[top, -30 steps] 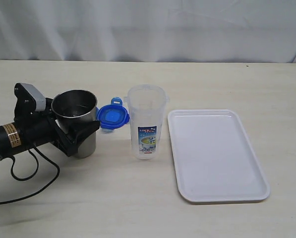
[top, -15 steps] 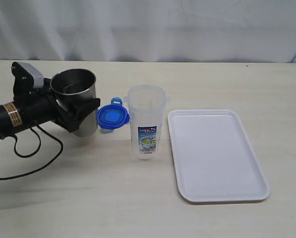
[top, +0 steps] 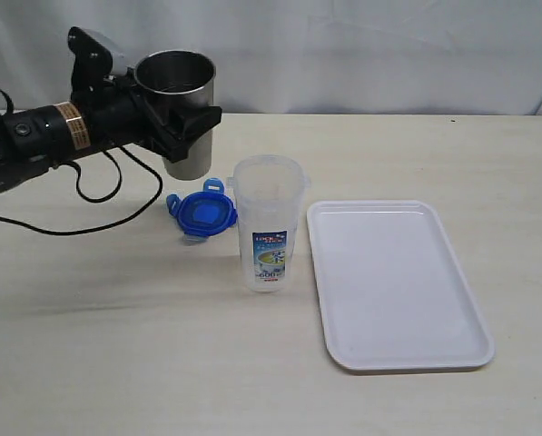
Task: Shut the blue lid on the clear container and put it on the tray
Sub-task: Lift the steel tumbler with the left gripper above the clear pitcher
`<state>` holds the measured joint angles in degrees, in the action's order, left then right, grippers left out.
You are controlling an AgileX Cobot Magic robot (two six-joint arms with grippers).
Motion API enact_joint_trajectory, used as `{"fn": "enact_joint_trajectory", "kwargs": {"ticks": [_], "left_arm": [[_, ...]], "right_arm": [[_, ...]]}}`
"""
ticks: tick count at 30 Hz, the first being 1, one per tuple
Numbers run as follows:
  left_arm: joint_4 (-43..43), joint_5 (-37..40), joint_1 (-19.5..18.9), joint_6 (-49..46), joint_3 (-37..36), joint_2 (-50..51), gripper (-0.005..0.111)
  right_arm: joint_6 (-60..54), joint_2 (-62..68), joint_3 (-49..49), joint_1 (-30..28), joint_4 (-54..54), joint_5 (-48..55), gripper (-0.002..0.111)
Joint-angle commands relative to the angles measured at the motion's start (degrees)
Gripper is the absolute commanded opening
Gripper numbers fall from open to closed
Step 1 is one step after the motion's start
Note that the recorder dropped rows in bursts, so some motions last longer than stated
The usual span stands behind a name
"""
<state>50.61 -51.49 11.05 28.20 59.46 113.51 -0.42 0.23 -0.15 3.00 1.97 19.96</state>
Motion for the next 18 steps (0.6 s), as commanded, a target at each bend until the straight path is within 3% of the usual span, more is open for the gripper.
{"fn": "enact_joint_trajectory", "kwargs": {"ticks": [1, 8, 18], "left_arm": [[0.30, 0.43, 3.00, 0.56, 4.06, -1.04, 0.000], [1.28, 3.08, 6.19, 0.40, 7.60, -1.04, 0.000], [7.79, 2.87, 6.42, -0.19, 8.17, -1.04, 0.000]], "right_arm": [[-0.15, -0.23, 0.15, -0.22, 0.11, -0.12, 0.005], [-0.15, -0.23, 0.15, -0.22, 0.11, -0.12, 0.005], [-0.15, -0.23, 0.15, -0.22, 0.11, -0.12, 0.005]]}}
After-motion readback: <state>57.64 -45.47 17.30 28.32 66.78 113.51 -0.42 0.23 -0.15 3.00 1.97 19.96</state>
